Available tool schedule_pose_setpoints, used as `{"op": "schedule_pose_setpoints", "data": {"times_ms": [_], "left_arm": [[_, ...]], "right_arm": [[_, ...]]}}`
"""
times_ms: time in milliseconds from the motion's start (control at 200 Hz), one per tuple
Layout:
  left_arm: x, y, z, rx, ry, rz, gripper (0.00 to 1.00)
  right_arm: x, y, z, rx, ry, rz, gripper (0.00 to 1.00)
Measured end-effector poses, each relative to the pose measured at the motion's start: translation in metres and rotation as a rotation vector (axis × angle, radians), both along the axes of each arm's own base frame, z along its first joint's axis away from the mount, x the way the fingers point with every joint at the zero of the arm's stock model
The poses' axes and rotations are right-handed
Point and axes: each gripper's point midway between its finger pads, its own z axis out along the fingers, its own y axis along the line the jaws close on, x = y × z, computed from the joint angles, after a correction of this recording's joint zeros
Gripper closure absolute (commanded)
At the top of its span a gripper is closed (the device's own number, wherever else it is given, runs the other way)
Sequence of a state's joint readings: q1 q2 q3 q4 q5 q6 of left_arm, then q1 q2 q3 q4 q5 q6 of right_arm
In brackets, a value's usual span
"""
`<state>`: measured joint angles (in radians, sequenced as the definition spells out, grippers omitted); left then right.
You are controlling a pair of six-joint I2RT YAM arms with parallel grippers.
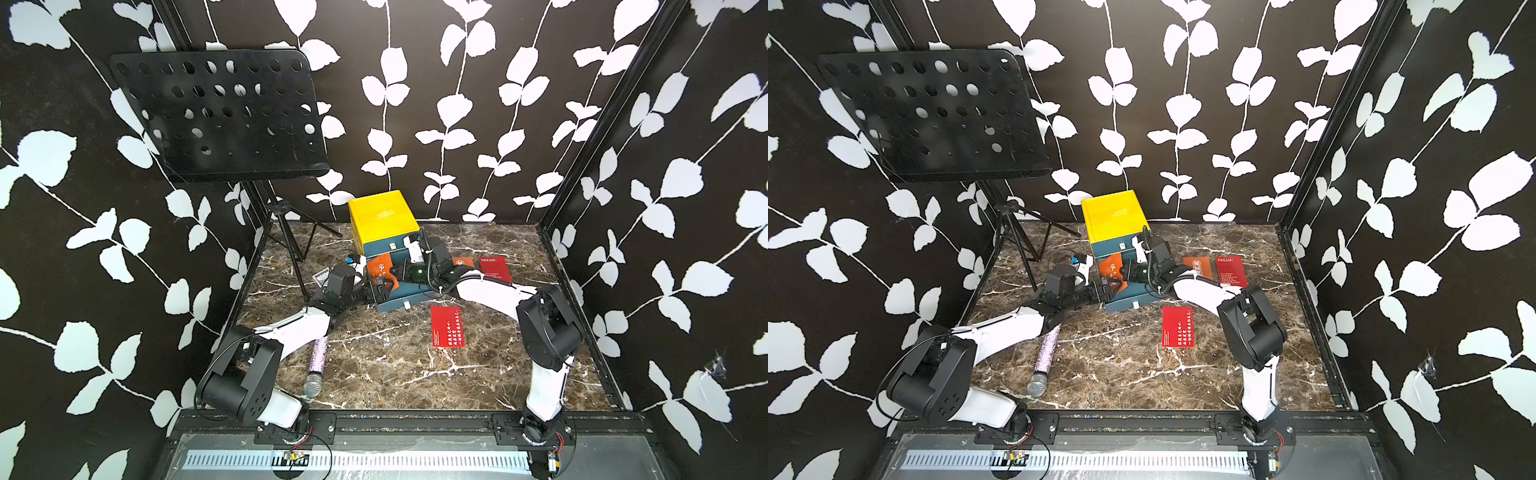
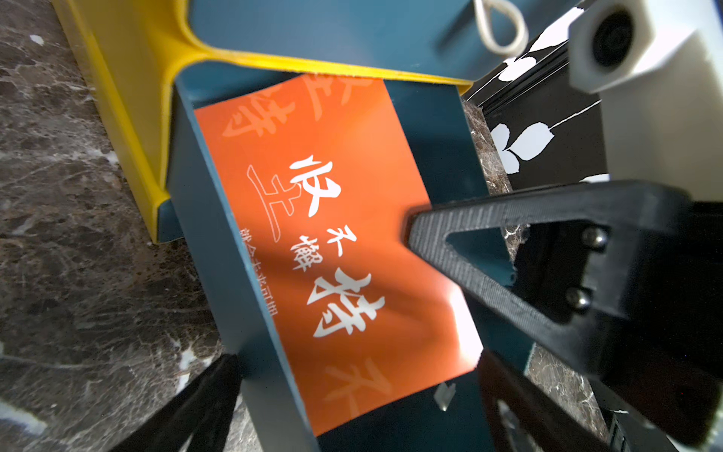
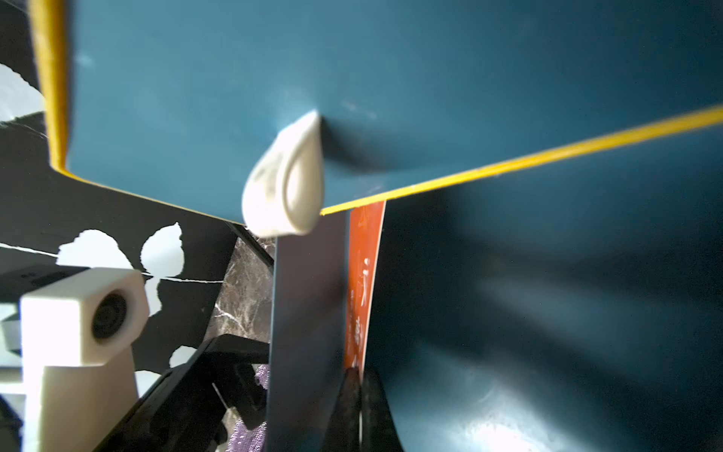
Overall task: Take the postcards out of the drawer
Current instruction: Pick up the postcard from the drawer.
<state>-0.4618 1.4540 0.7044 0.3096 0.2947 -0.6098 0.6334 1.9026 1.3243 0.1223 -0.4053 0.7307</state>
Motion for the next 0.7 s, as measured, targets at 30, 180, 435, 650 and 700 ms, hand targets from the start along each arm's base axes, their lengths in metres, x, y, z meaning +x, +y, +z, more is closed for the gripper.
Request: {"op": "schedule_pose_setpoints", "data": {"times_ms": [30, 180, 435, 650, 700], "left_arm": [[0.000, 0.000, -0.001, 0.002, 0.002, 0.001, 0.03], [0.001, 0.006, -0.004, 0.016, 0.015, 0.020, 0.03], [0.002, 0.017, 0.006, 0.027, -0.003, 0.057, 0.03], [0.002, 0.023, 0.017, 0.046, -0.020, 0.077, 0.03], [0.001, 0.024, 0.019, 0.051, -0.023, 0.077, 0.01]], "right_arm": [[0.000, -0.001, 0.000, -0.001, 0.000, -0.001, 1.00], [-0.002, -0.006, -0.011, -0.019, 0.014, -0.007, 1.00], [-0.014, -0.020, -0.005, -0.035, 0.004, -0.007, 1.00], [-0.023, -0.035, 0.028, -0.003, -0.052, -0.017, 1.00], [-0.024, -0.041, 0.033, 0.001, -0.060, -0.025, 1.00]]}}
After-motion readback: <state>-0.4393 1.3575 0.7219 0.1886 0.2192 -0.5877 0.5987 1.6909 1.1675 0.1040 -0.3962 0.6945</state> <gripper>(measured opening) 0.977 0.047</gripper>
